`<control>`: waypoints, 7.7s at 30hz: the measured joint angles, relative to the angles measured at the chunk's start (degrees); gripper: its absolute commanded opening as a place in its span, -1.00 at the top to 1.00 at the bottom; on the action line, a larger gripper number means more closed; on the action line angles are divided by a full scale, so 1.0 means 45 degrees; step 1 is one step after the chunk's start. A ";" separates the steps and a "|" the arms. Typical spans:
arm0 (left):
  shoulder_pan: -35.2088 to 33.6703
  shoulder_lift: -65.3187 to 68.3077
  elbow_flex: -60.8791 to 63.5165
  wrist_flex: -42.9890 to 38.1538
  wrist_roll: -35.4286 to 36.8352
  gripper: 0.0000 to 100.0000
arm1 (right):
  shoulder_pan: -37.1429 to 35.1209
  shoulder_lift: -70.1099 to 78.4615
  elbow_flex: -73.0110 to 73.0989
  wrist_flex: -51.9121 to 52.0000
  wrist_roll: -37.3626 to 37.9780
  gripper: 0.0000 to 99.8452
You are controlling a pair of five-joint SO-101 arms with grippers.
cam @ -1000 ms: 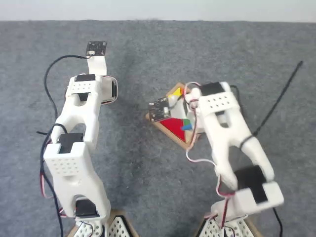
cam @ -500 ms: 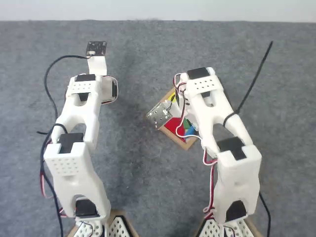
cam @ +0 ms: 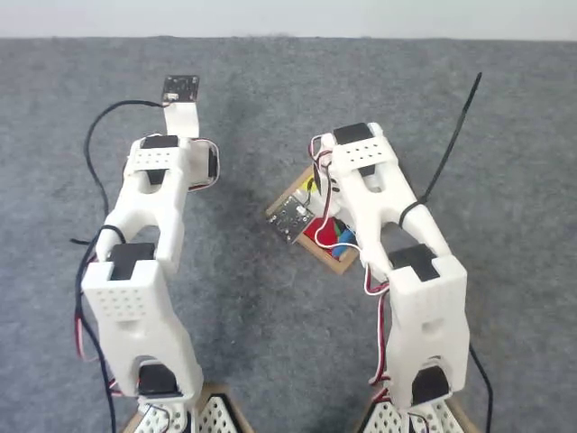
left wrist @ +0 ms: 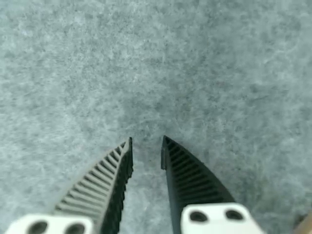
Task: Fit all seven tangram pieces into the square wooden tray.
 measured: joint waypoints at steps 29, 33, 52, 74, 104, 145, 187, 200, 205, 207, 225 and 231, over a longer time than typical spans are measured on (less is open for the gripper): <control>0.0000 0.0000 0.0000 0.0000 -0.0039 0.81 | -0.0254 0.0039 -0.1231 0.0020 -0.0664 0.60; 0.0000 0.0000 0.0000 0.0000 -0.0039 0.81 | -0.0274 0.0449 -0.1250 0.0742 -0.1055 0.60; 0.0000 0.0000 0.0000 0.0000 -0.0039 0.81 | -0.0020 0.0449 -0.1250 0.2090 -0.1153 0.61; 0.0000 0.0000 0.0000 0.0000 -0.0039 0.81 | 0.0645 -0.8713 0.7013 -0.3380 -1.2210 0.60; 0.0000 0.0000 0.0000 0.0000 -0.0039 0.81 | 0.1172 -0.9827 1.4007 -1.0237 -1.6293 0.60; 0.0000 -0.0821 0.1778 -0.1192 -0.1172 0.95 | 0.1680 -1.2562 1.2464 -0.8967 -1.8813 0.99; 0.0039 -2.9324 2.1001 0.0899 -0.1328 0.96 | 0.6935 -2.9988 2.4400 -0.4278 -1.9380 0.98; 0.0039 -2.9343 2.1001 0.4884 -0.1328 0.96 | 0.6935 -2.9988 2.4400 -0.4278 -1.9380 0.98; 0.0039 -2.9343 2.1001 0.4904 -0.1328 0.96 | 0.6935 -2.9988 2.4400 -0.4278 -1.9380 0.98; 0.0039 -2.9343 2.1001 0.4904 -0.1328 0.96 | 0.6935 -2.9988 2.4400 -0.4278 -1.9380 0.98; 0.0039 -2.9343 2.1001 0.4904 -0.1328 0.96 | 0.6935 -2.9988 2.4400 -0.4278 -1.9380 0.98; 0.0039 -2.9343 2.1001 0.4904 -0.1328 0.96 | 0.6935 -2.9988 2.4400 -0.4278 -1.9380 0.98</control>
